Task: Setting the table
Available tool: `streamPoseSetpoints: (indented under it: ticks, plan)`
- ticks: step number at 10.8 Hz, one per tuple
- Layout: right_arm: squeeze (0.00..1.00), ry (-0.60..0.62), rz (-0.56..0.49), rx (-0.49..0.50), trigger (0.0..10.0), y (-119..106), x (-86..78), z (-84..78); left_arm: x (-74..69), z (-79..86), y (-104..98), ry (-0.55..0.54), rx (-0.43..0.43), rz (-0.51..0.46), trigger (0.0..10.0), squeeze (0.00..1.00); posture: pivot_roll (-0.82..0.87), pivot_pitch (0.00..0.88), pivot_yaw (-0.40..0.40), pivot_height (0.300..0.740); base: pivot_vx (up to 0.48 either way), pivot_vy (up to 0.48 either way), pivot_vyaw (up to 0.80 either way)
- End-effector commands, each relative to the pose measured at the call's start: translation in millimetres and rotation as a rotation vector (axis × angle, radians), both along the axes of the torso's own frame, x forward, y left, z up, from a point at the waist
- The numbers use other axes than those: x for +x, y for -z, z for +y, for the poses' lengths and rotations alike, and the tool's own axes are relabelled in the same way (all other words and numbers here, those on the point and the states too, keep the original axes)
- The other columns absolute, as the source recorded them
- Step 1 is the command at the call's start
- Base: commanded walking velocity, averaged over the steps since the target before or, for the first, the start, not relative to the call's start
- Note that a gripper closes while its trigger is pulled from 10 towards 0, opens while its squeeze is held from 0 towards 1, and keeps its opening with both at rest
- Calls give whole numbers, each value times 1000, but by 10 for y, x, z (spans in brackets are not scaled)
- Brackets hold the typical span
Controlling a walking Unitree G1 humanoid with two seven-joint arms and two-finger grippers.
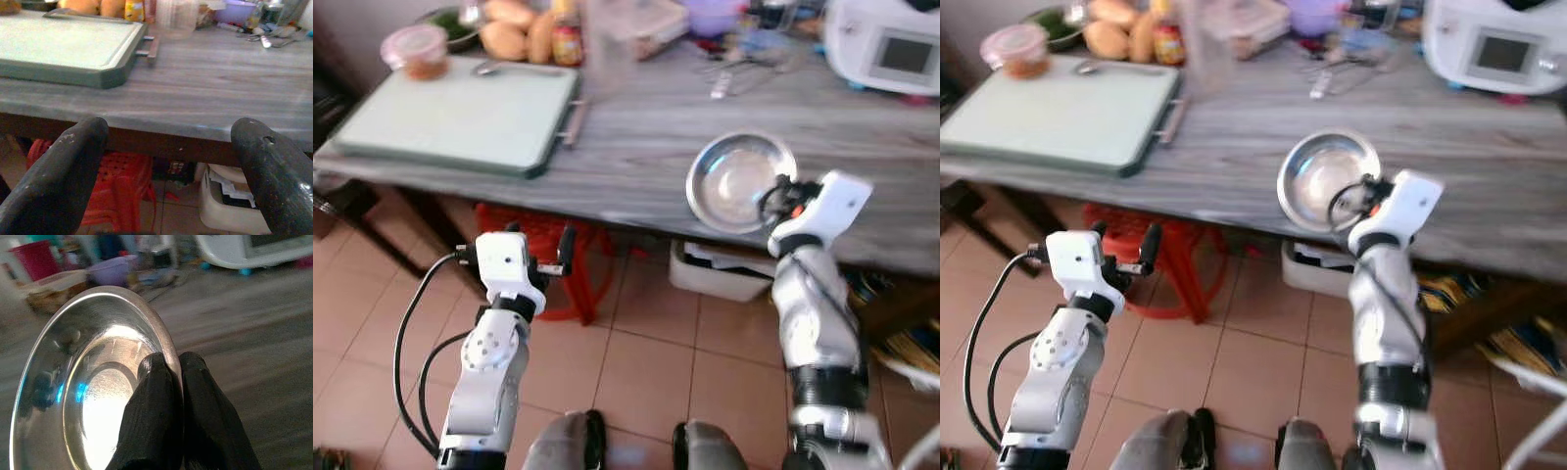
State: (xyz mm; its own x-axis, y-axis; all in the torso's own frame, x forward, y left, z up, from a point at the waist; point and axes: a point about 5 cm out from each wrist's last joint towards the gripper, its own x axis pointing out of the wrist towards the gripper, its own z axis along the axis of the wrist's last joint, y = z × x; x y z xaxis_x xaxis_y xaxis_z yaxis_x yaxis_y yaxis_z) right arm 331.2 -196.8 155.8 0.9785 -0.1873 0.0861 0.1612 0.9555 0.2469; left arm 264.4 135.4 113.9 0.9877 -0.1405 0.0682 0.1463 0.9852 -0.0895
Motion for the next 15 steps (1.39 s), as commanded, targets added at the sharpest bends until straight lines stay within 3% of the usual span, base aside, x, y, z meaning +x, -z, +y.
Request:
streamPoseSetpoints:
  ticks: [1, 2, 6, 8, 9, 10, 15]
  plan:
    - [0, 32, 67, 36, 10000, 43, 54, -22, -3, 15, -25, 1, 10, 1, 10000, 0, -44, 179, 23, 740, 0, 0, 0]
    - [0, 43, 58, 41, 10000, 31, 60, -34, 5, 14, -29, 0, 13, -2, 10000, 0, -44, 179, 22, 740, 0, 0, 0]
    - [0, 111, 205, 80, 10000, 158, 193, -175, 13, -19, -30, 28, 25, 4, 10000, 0, -44, 179, 31, 740, 0, 0, 0]
    - [0, 100, 254, 92, 10000, 179, 233, -154, 9, -5, -34, 22, 30, 3, 10000, 0, -38, 181, 34, 740, 0, 0, 0]
    - [733, 85, 287, 104, 10000, 204, 234, -121, -9, -8, -15, 27, 34, 11, 10000, 0, -38, 182, 36, 740, 0, 0, 0]
    - [1000, 77, 306, 137, 10000, 244, 223, -104, -12, -20, -21, 36, 32, 8, 10000, 0, -36, 184, 36, 740, 0, 0, 0]
    - [1000, 74, 306, 117, 10000, 264, 214, -142, -34, -89, -51, 92, 3, -11, 10000, 0, -42, 189, 31, 740, 0, 0, 0]
